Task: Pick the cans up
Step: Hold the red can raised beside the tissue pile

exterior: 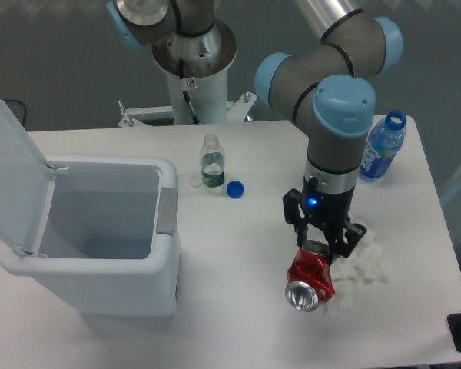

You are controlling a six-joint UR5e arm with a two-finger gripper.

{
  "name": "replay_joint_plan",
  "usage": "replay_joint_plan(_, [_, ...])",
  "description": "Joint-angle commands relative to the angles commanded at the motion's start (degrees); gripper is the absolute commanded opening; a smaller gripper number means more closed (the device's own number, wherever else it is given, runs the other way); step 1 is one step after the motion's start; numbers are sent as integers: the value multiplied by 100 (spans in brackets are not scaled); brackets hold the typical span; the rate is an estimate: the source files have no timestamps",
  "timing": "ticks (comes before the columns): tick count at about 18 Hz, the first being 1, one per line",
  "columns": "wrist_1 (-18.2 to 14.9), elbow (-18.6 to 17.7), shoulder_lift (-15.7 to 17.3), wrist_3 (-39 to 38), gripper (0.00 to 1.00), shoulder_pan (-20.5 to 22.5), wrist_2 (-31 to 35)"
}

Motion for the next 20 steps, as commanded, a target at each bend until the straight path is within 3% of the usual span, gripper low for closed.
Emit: replay_joint_plan(20, [0,-9,97,-9,31,79,-53])
